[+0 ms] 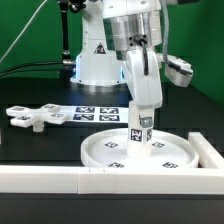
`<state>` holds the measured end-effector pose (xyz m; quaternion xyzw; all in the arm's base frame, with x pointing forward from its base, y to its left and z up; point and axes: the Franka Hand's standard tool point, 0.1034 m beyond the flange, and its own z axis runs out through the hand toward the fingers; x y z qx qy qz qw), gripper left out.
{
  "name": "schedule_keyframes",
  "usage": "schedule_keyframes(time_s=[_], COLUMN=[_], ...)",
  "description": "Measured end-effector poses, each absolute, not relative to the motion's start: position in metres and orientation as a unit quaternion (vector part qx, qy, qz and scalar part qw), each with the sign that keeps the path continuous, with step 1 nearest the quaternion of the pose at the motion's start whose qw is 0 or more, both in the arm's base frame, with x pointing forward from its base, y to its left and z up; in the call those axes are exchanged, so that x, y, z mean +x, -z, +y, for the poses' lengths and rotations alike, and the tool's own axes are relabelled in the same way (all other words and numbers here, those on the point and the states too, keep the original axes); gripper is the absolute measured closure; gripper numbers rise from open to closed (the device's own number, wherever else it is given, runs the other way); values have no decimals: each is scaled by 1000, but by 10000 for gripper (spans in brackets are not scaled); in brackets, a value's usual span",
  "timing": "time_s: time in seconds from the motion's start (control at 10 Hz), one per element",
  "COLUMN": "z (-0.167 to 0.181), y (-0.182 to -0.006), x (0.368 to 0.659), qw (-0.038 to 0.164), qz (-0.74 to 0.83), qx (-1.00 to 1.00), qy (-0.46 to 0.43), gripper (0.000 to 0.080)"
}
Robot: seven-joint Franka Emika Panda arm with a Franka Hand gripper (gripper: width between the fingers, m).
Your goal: Assemble round table
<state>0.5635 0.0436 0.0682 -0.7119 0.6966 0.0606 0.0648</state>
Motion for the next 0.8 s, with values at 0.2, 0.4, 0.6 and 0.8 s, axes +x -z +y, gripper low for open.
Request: schedule_keyframes(time_s=[0.2,0.4,0.6,0.8], z=[51,59,58,51], y=[-76,-85,-94,-105], x=[564,558,537,527], qw=[64,69,74,91], qz=[641,608,596,610], qx=[-762,-788,-797,-785], qy=[-68,-67,-65,-62], gripper=[159,151,151,151])
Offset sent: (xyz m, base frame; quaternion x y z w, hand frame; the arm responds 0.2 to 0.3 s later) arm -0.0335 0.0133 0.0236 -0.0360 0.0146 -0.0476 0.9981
